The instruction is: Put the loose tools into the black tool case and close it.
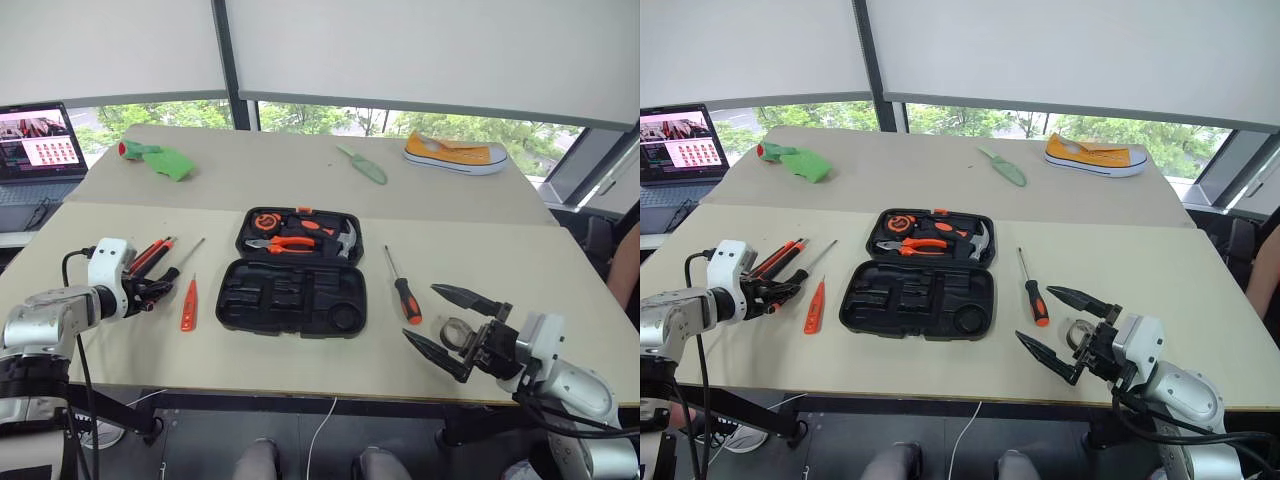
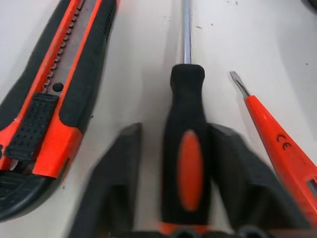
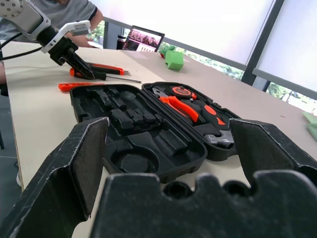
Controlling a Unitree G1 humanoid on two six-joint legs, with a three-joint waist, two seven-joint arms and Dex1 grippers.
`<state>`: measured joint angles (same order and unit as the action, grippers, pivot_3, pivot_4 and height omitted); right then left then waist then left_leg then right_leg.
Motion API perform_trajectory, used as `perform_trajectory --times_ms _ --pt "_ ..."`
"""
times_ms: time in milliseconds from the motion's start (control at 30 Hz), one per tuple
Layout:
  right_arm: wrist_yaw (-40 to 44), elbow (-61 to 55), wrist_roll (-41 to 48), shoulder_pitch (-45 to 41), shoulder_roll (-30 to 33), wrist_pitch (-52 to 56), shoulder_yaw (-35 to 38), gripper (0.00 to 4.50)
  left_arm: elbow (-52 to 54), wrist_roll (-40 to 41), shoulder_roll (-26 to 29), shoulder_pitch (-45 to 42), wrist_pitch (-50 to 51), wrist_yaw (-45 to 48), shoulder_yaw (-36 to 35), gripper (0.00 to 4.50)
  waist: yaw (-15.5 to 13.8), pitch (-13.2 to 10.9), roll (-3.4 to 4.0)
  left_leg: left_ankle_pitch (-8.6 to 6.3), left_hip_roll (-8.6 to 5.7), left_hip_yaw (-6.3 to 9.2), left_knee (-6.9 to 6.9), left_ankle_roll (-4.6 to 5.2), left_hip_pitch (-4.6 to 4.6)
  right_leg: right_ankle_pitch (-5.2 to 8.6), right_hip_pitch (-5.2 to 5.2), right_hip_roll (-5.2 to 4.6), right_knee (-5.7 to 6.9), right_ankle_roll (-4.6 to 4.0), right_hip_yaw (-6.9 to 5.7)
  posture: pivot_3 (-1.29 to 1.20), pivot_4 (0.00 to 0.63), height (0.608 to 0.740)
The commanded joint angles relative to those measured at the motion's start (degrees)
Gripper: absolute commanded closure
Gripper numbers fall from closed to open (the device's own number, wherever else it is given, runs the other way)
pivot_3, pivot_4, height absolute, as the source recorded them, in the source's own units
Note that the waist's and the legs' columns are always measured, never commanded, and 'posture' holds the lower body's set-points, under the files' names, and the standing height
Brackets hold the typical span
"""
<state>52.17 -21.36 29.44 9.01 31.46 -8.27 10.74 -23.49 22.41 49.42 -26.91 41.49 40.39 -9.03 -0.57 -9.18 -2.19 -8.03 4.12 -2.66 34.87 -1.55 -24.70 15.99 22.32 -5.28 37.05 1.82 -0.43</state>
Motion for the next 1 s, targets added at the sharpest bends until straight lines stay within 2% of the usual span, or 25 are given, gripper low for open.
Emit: perform_trajectory --times_ms 33,167,267,400,600,767,1000 --pt "-0.39 -2.37 0.84 0.12 0.29 -1.78 2.75 0.00 -2.07 -0.18 1.44 -2.12 -9.77 5.72 -3.18 3.63 -0.05 0.00 -0.01 0.00 0.00 0.00 0.00 0.00 0.00 -0.01 0.00 0.00 0.00 -0.01 0.00 0.00 0.150 0.740" --pt "-0.18 -2.47 1.83 -1.49 1.34 -0.04 3.55 0.00 -0.97 0.09 0.64 -5.69 -27.60 18.92 -2.36 3.63 -0.33 -0.08 -0.14 0.00 0.01 0.01 0.03 0.00 -0.06 -0.18 0.03 0.00 0.00 -0.32 -0.03 0.00 0.150 0.740" --pt "-0.34 -1.79 2.89 -4.09 3.29 2.77 3.99 0.00 1.10 -5.10 -0.14 -8.29 -41.84 29.64 5.37 3.63 -0.43 -0.08 -0.13 0.00 -0.03 -0.01 0.12 0.00 -0.15 -0.22 0.00 -0.08 -0.05 -0.27 -0.07 0.00 0.150 0.740" --pt "1.56 -0.57 4.61 -8.26 7.64 8.76 2.70 0.00 -1.09 -13.96 -4.00 -14.55 -54.49 35.25 15.41 3.63 -0.78 -0.07 -0.09 0.01 -0.10 -0.06 0.20 0.01 -0.21 -0.30 -0.03 -0.11 -0.09 -0.22 -0.01 0.00 0.150 0.740" --pt "4.84 2.58 4.13 -14.79 10.18 12.32 -0.15 0.00 -11.45 -24.08 -10.76 -21.24 -59.30 31.34 23.08 3.63 -0.06 -0.08 -0.10 0.02 -0.07 0.01 0.35 0.07 -0.45 -0.31 0.13 0.03 -0.04 -0.17 0.05 0.00 0.150 0.740" --pt "4.87 1.71 3.86 -15.38 9.55 12.97 -0.35 0.00 -19.13 -29.75 -11.87 -24.16 -64.55 27.17 25.03 3.63 -0.02 -0.09 -0.12 -0.01 -0.08 0.01 0.35 0.12 -0.47 -0.29 0.17 0.05 -0.03 -0.10 0.07 0.00 0.150 0.740" --pt "3.41 -0.84 3.46 -12.88 8.19 13.22 -0.53 0.00 -26.38 -32.66 -11.87 -27.18 -68.57 24.97 25.32 3.63 -0.15 -0.09 -0.12 -0.01 -0.10 0.01 0.47 0.13 -0.49 -0.15 0.12 0.01 -0.01 0.30 0.06 0.00 0.150 0.740"
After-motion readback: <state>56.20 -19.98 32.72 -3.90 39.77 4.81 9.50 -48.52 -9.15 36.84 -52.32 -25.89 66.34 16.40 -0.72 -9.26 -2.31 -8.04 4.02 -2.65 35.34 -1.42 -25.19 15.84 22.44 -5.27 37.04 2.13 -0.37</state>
